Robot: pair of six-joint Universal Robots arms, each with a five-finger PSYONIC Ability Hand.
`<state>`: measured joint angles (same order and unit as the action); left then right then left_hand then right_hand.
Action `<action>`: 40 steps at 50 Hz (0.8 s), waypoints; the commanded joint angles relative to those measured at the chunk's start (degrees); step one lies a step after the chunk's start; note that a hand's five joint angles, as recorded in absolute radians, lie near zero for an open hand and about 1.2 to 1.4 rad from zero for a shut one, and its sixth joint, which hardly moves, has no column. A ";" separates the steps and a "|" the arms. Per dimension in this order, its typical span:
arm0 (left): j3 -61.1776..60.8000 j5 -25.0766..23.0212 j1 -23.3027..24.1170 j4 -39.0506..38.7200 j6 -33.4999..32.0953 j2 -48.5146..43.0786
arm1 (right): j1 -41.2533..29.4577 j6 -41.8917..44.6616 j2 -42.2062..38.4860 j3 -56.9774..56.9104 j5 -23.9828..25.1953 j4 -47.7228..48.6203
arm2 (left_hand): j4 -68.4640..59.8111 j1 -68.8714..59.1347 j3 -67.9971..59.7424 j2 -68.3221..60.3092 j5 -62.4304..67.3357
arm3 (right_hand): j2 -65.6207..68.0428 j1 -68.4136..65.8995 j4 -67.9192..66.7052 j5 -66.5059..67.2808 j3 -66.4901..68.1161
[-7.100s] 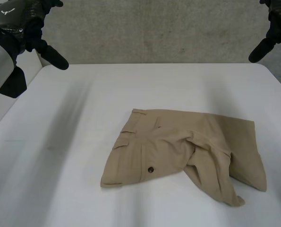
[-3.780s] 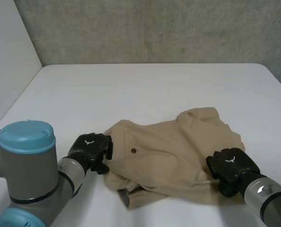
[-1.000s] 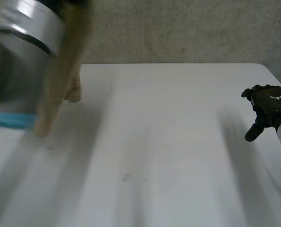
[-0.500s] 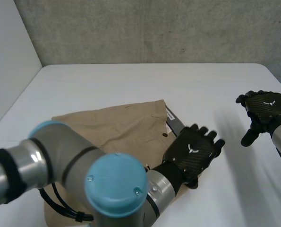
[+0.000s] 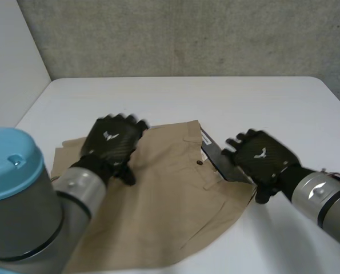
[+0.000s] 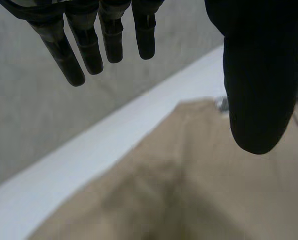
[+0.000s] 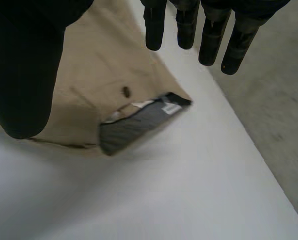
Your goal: Fold the shorts.
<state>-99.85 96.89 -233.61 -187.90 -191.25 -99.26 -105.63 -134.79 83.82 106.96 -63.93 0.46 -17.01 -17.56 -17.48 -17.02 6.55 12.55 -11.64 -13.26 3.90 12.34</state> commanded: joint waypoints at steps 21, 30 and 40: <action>-13.27 0.23 -3.69 8.60 7.64 10.76 | -6.69 -14.34 -13.16 -12.47 -6.81 6.83 | -0.61 -0.05 -0.14 -0.59 1.07 | 67.45 -68.36 -66.74 66.10 67.66; -13.88 0.23 -1.50 9.13 10.54 9.79 | -8.53 -26.67 -17.80 -22.65 -23.93 3.86 | -8.17 -7.61 -7.70 -8.16 8.63 | 67.45 -68.36 -66.74 66.10 67.66; -14.06 0.67 -1.14 9.39 10.72 4.26 | -12.05 -27.10 -23.00 -27.86 -29.40 -0.55 | -8.01 -7.46 -7.54 -8.00 8.47 | 67.45 -68.36 -66.74 66.10 67.66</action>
<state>-113.96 97.25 -234.73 -178.62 -180.55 -91.02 -116.07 -162.15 63.78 81.50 -91.06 2.27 -21.09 -20.73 -21.15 -20.98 11.30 67.41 -55.02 -68.07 55.44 67.62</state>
